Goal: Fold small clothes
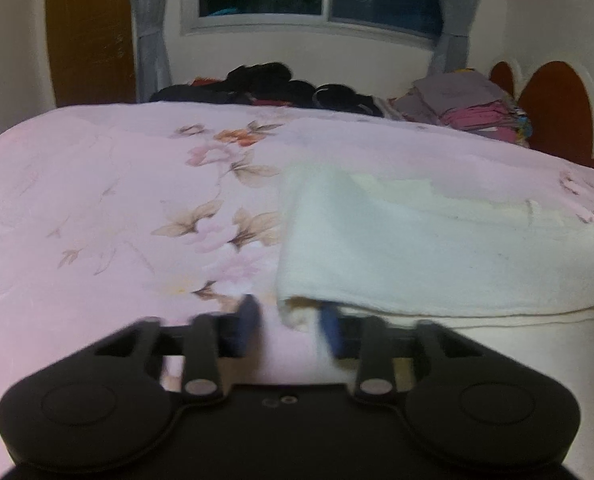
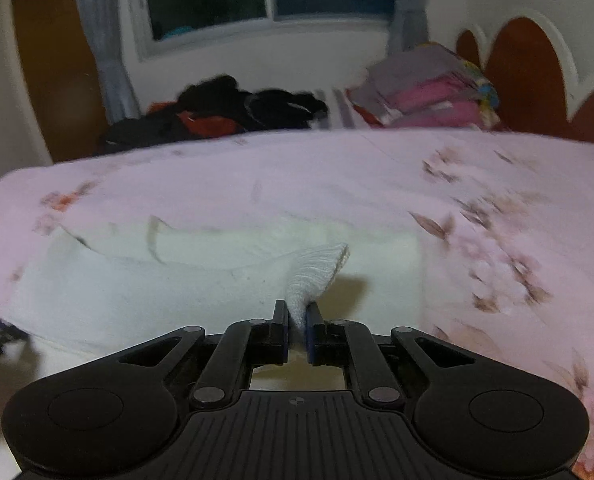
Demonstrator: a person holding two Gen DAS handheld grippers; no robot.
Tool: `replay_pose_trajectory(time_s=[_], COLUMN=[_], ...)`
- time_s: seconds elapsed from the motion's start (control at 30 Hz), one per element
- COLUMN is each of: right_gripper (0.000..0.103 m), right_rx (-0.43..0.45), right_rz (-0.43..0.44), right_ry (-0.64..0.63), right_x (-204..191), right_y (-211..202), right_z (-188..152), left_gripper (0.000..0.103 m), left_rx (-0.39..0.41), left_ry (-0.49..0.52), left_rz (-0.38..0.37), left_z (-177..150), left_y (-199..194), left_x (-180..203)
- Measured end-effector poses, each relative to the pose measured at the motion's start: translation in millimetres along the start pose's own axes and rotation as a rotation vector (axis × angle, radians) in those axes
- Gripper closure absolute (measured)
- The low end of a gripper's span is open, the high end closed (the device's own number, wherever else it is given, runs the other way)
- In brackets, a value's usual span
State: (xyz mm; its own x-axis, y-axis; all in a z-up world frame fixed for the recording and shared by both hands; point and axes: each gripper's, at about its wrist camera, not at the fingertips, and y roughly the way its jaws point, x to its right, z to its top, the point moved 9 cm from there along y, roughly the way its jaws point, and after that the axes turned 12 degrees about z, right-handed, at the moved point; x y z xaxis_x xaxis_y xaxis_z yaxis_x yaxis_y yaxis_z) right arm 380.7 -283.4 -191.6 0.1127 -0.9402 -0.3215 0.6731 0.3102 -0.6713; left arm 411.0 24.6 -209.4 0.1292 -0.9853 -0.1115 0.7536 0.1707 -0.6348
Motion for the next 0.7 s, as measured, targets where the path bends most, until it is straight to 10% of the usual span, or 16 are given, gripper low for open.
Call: replay_pose_trajectory(time_s=[0.33, 0.7], right_gripper=[0.095, 0.072], right_rx=[-0.050, 0.078], right_rz=[-0.050, -0.086], right_ry=[0.056, -0.002], right_x=[35, 29], right_y=[6, -19], right_z=[-21, 11], left_gripper=[0.096, 0.077], left_rx=[0.022, -0.018], left_ry=[0.061, -0.097], left_rz=[-0.009, -0.066], left_z=[-3, 26], left_y=[-7, -26], left_x=[4, -18])
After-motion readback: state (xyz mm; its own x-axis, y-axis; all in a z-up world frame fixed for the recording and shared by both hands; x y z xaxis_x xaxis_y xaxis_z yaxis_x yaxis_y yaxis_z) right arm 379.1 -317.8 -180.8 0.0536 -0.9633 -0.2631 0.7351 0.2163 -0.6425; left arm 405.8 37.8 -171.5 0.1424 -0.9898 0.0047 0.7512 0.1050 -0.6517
